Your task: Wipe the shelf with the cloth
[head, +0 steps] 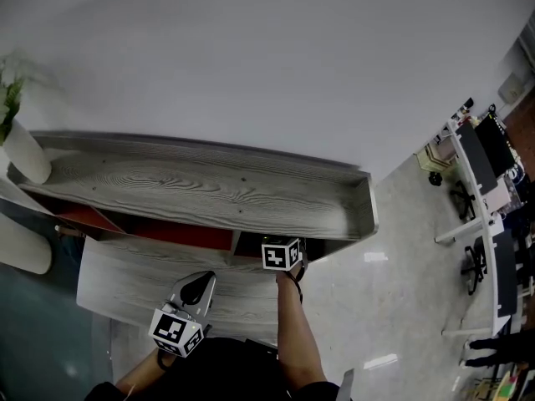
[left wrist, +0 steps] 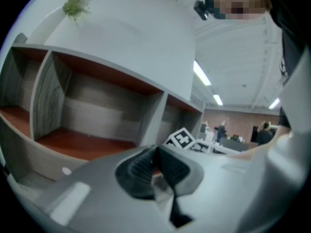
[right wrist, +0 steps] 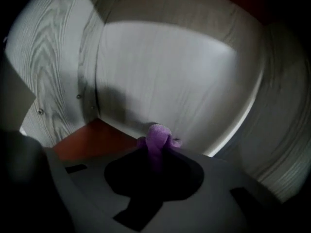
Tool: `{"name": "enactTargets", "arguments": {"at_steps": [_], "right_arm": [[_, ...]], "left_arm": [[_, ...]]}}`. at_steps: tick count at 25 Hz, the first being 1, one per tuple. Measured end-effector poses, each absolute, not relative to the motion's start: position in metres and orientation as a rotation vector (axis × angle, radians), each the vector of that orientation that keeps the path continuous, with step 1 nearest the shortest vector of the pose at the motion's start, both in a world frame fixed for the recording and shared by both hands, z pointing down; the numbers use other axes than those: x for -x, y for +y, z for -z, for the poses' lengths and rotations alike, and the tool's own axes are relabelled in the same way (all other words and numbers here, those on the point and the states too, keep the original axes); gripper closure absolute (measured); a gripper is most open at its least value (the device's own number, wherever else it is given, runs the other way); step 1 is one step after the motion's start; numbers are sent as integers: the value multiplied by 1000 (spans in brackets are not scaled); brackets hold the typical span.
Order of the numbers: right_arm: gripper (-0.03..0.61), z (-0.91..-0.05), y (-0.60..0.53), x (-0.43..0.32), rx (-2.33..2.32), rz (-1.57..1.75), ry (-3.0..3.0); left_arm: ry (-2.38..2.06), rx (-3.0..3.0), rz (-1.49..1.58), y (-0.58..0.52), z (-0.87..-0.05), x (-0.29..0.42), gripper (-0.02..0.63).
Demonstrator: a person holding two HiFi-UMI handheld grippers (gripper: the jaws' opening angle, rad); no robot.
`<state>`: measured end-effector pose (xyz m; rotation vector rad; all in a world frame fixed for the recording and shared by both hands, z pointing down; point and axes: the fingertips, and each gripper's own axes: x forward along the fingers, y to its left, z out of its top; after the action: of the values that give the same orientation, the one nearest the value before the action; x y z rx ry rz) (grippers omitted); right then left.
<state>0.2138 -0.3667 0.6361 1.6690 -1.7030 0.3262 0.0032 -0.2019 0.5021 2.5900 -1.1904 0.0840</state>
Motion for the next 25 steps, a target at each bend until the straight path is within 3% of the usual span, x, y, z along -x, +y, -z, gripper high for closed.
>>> {"name": "enactTargets", "arguments": {"at_steps": [25], "right_arm": [[511, -640, -379, -99, -1187, -167, -2059]], "left_arm": [[-1356, -2506, -102, -184, -508, 32, 609]]}}
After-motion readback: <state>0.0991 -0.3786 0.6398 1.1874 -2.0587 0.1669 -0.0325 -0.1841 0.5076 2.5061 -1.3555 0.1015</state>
